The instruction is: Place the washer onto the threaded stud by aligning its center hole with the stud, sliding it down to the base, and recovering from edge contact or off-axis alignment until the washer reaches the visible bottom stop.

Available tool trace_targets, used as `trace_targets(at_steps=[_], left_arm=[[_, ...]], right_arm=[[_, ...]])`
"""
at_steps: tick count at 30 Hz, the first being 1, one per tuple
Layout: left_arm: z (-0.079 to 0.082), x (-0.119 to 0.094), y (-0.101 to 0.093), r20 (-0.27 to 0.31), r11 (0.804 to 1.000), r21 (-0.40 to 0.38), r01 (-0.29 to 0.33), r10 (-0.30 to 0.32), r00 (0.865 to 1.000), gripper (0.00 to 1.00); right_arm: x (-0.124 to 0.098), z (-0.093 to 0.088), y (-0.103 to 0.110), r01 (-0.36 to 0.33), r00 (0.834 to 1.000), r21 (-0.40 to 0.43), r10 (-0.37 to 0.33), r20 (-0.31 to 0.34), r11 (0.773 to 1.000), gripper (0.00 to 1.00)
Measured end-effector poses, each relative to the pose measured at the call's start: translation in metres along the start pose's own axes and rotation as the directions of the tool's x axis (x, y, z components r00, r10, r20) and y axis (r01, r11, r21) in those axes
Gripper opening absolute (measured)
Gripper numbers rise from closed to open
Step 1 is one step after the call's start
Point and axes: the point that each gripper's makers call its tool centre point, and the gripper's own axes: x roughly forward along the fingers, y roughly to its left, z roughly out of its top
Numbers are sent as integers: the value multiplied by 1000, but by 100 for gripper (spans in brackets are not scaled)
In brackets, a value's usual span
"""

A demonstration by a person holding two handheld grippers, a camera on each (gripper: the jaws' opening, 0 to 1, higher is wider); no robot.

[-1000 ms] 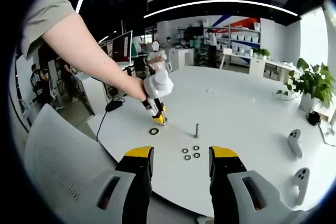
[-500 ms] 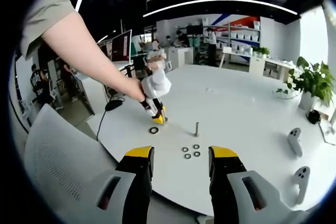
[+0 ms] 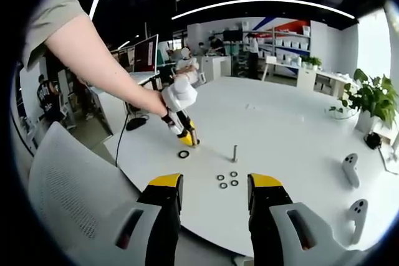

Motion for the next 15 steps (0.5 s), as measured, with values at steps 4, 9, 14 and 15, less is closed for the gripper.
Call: trace_targets(at_steps=[4,9,14,15], left_arm=[[-7,-7,1,-2,1000,4,-14,14,1000,31],[-11,-16,1,11,1000,-12,-24,24,1000,31],[-12,-23,-1,22,999,-18,-30,30,999,31],[-12,-24,-3,24,999,-17,-32,32,999,31]], right_arm=[[0,0,1,-3,1000,-3,3,-3,1000,44],[0,-1,1,-5,1000,-4,5,-5,1000,44],[0,-1,2,-6,1000,-8,6,-8,1000,44],[1,-1,2,-7,1000,-8,7,-9,1000,44]])
